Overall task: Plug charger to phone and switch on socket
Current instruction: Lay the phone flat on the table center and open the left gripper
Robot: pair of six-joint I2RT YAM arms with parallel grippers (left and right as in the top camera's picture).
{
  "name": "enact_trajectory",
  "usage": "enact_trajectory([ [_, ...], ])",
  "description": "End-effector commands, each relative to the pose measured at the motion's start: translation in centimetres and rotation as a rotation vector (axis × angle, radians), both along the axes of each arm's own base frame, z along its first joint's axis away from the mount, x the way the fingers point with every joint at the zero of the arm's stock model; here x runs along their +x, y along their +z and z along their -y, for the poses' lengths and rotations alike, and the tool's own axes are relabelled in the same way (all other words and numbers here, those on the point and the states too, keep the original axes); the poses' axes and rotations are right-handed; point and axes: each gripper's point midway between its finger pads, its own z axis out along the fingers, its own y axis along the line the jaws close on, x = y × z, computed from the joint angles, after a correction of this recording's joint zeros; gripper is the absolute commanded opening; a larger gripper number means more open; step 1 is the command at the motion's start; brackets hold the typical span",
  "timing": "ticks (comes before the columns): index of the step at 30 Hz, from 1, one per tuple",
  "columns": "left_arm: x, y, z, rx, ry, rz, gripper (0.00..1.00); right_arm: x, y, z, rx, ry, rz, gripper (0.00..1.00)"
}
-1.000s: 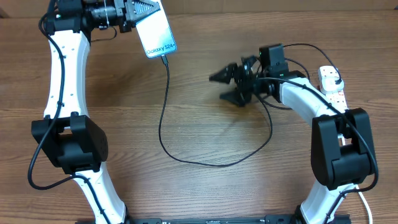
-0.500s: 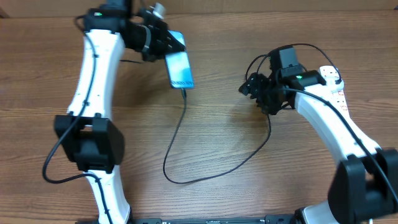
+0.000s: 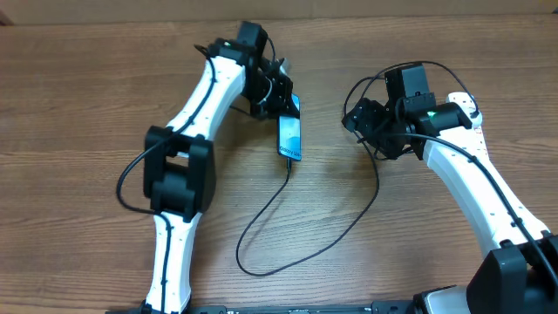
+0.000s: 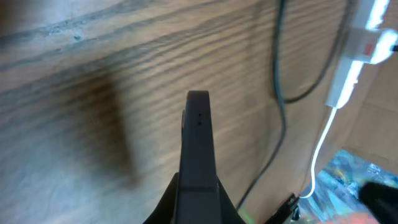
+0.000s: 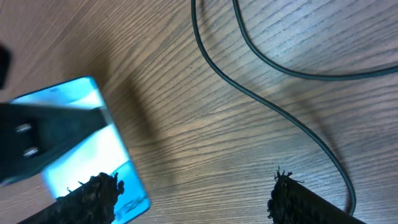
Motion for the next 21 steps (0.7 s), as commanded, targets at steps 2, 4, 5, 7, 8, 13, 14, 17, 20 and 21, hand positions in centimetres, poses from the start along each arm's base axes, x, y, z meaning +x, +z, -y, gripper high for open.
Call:
enact_trajectory([
  [2,-0.2,-2.4,1.5,-0.051,0.017,-0.081,0.04,0.1,1.0,0.2,-0.015,0.018,0.034,0.81],
  [4,-0.2,-3.8,1.7,-0.053,0.032,-0.115,0.04,0.0,0.9,0.2,-0.016,0.018,0.032,0.81],
  [5,-0.3,-4.4,1.7,-0.049,0.041,-0.132,0.04,0.0,0.9,0.2,-0.018,0.021,0.03,0.81],
  [7,-0.3,-5.4,1.7,-0.044,0.047,-0.15,0.04,0.0,0.9,0.2,-0.02,0.027,0.031,0.81],
  [8,-0.3,-5.9,1.7,-0.046,0.049,-0.157,0.04,0.0,0.9,0.2,-0.021,0.027,0.031,0.81],
  [13,0.4,-6.2,2.5,-0.096,0.047,-0.14,0.04,0.0,0.9,0.2,-0.019,0.027,0.034,0.82],
  [14,0.6,-6.2,2.6,-0.096,0.055,-0.137,0.04,0.0,0.9,0.2,-0.019,0.027,0.034,0.82],
  [17,1.1,-6.1,2.8,-0.104,0.069,-0.122,0.04,0.0,0.9,0.2,-0.02,0.027,0.031,0.83],
  [20,1.3,-6.5,2.6,-0.08,0.077,-0.112,0.04,0.0,0.9,0.2,-0.02,0.027,0.032,0.86],
  [21,1.4,-6.7,2.4,-0.06,0.082,-0.107,0.04,0.0,0.9,0.2,-0.02,0.027,0.032,0.86],
])
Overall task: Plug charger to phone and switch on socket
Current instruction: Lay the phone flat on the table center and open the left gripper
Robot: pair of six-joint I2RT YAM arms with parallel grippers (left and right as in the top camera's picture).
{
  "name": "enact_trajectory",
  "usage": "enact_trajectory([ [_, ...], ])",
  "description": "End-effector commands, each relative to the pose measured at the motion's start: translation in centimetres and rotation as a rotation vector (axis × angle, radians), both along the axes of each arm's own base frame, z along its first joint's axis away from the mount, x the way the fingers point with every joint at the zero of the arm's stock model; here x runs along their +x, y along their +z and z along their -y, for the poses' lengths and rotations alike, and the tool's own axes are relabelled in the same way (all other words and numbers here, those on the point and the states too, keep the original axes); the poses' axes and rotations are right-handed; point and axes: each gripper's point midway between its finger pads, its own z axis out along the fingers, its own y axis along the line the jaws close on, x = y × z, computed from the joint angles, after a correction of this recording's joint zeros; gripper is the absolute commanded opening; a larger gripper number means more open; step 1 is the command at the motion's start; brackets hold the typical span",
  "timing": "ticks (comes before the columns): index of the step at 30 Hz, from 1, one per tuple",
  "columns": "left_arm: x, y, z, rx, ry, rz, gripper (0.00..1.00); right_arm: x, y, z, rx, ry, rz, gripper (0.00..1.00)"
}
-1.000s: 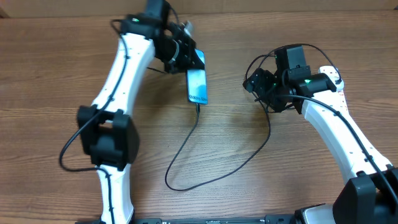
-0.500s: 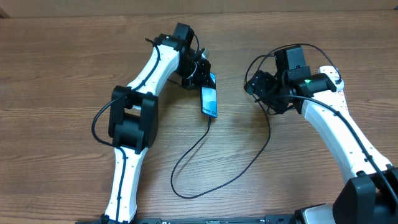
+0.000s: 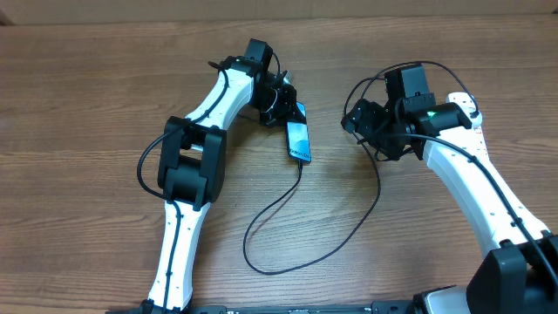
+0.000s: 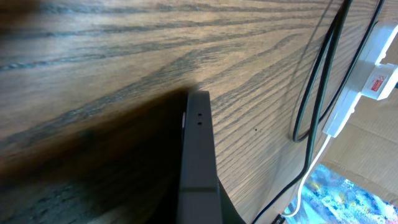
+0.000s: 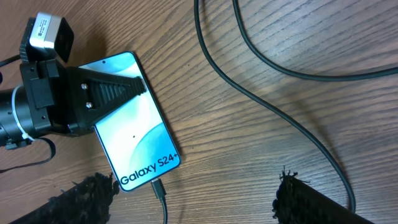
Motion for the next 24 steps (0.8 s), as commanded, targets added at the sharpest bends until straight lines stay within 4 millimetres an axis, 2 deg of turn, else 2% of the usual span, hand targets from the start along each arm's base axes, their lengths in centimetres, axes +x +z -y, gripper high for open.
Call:
enact_trajectory([
  [1,-0.2,-1.21,0.05,0.057,0.02,-0.019,0.04,0.21,1.03,0.11,-0.005,0.002,0.034,0.87],
  [6,-0.34,-1.37,0.35,0.071,0.013,-0.011,0.06,0.18,1.01,0.12,-0.006,0.002,0.032,0.88],
  [9,-0.57,-1.39,0.57,0.072,0.008,-0.014,0.31,0.18,1.02,0.11,-0.006,0.002,0.033,0.89],
  [12,-0.64,-1.41,0.67,0.073,0.006,-0.015,0.35,0.09,0.97,0.13,-0.006,0.002,0.028,0.89],
  [13,-0.64,-1.41,0.67,0.073,0.006,-0.015,0.42,0.04,0.94,0.15,-0.007,0.002,0.026,0.89],
  [16,-0.67,-1.41,0.72,0.073,0.004,-0.015,0.49,-0.11,0.87,0.18,-0.009,0.002,0.019,0.89],
  [24,-0.69,-1.42,0.63,0.074,0.006,-0.018,0.47,-0.22,0.81,0.2,-0.01,0.002,0.014,0.88],
])
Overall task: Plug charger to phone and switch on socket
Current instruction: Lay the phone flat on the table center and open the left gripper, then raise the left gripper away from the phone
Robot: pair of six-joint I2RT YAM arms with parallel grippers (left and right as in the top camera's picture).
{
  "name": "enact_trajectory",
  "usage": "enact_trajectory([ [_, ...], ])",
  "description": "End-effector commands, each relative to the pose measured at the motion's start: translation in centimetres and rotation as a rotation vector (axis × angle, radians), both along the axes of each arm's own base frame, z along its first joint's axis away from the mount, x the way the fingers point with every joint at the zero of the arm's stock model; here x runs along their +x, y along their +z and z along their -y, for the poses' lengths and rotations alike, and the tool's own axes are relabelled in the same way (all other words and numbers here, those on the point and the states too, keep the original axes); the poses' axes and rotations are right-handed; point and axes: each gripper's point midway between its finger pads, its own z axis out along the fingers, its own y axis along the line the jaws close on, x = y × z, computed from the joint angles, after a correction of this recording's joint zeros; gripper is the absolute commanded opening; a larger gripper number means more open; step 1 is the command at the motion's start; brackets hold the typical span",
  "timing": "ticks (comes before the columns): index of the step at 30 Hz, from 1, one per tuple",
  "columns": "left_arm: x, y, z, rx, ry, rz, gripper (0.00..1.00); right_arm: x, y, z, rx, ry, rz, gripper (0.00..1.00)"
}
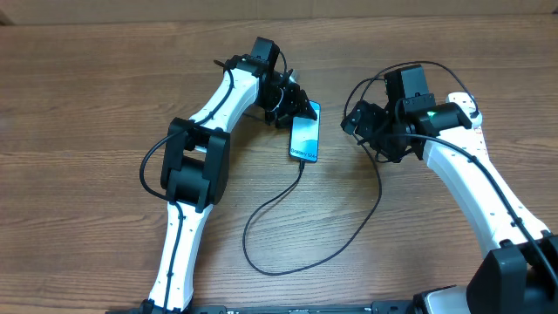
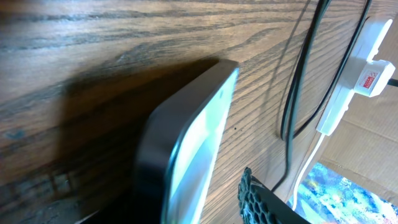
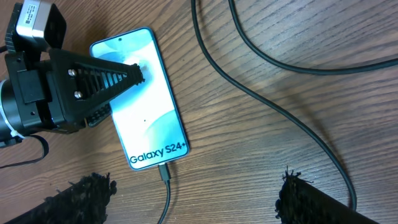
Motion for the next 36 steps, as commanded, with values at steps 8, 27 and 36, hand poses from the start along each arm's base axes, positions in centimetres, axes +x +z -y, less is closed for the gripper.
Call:
enact_trajectory([
  [8,-0.5,-2.2,-1.0,0.091,0.015,-0.023,0.47,0.2,1.0,0.1,-0.004,0.001,0.033,0.88],
  [27,-0.4,-5.0,-8.8,0.405,0.093,-0.064,0.83,0.0,0.9,0.2,-0.011,0.01,0.026,0.89],
  [36,0.3,-2.5,-15.0,0.496,0.088,-0.024,1.0,0.1,0.9,0.5,-0.029,0.002,0.03,0.89],
])
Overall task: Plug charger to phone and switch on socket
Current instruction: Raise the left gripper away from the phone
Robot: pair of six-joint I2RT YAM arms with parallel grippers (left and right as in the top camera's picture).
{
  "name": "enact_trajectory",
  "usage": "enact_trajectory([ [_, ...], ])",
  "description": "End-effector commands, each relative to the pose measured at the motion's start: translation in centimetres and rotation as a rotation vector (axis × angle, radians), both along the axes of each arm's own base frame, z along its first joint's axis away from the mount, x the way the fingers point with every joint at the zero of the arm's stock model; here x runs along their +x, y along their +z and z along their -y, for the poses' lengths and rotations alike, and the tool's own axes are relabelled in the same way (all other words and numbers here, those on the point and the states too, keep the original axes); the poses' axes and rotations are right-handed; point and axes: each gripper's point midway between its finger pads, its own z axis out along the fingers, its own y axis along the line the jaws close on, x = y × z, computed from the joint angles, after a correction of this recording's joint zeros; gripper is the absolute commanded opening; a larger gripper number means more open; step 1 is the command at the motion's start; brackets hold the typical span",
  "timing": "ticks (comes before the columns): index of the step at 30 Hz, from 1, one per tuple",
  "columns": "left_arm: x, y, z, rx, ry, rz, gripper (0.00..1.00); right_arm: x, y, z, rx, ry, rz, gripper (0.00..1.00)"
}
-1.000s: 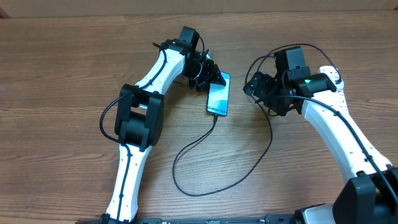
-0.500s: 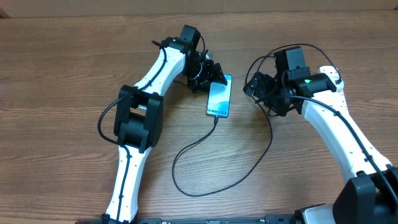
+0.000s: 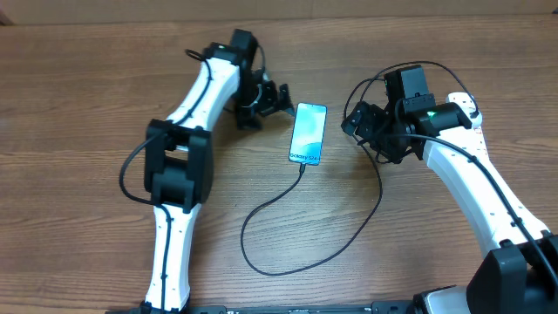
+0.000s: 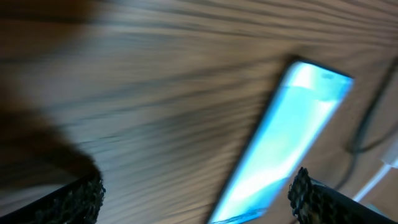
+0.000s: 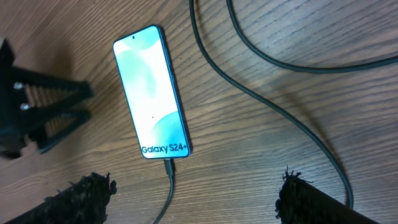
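The phone (image 3: 308, 133) lies flat on the wooden table with its screen lit, seen blurred in the left wrist view (image 4: 292, 137) and sharply in the right wrist view (image 5: 152, 99). A black charger cable (image 3: 270, 205) is plugged into its near end (image 5: 169, 167). My left gripper (image 3: 268, 100) stands open just left of the phone, touching nothing (image 4: 196, 199); it also shows in the right wrist view (image 5: 43, 115). My right gripper (image 3: 357, 122) hangs open to the right of the phone (image 5: 199, 199). The socket is out of view.
The charger cable runs in a wide loop over the near table (image 3: 296, 262) and up past my right arm (image 3: 377, 187). More black cable crosses the right wrist view (image 5: 273, 112). The table's far edge (image 3: 349, 19) lies behind both arms.
My left gripper was at the phone's far end with the phone tipped up on its edge. Now it stands clear to the left, and the phone lies flat. The right arm has not moved.
At first my left gripper was shut on the phone, holding it on edge with the cable plugged in. Then it held it a little further right. Then its jaws were open at the tilted phone. Now the phone lies flat, released. My right gripper stayed open and still.
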Motion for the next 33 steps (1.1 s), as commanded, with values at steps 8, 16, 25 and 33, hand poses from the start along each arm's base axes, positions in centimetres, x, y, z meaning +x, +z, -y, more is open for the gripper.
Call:
enact_trajectory([
  [8,0.4,5.0,-14.2,0.536,0.05,0.135,1.0,0.5,1.0,0.6,-0.032,-0.009,0.045,0.89],
  [16,-1.4,17.3,-15.6,0.57,0.11,0.364,1.0,0.5,1.0,0.6,-0.032,-0.009,0.045,1.0],
  [25,-4.0,24.6,-16.0,0.54,0.161,0.517,1.0,0.5,1.0,0.6,-0.031,-0.009,0.045,1.0],
  [33,-3.9,24.4,-16.0,0.54,0.159,0.511,1.0,0.5,1.0,0.5,-0.027,-0.007,0.044,1.0],
])
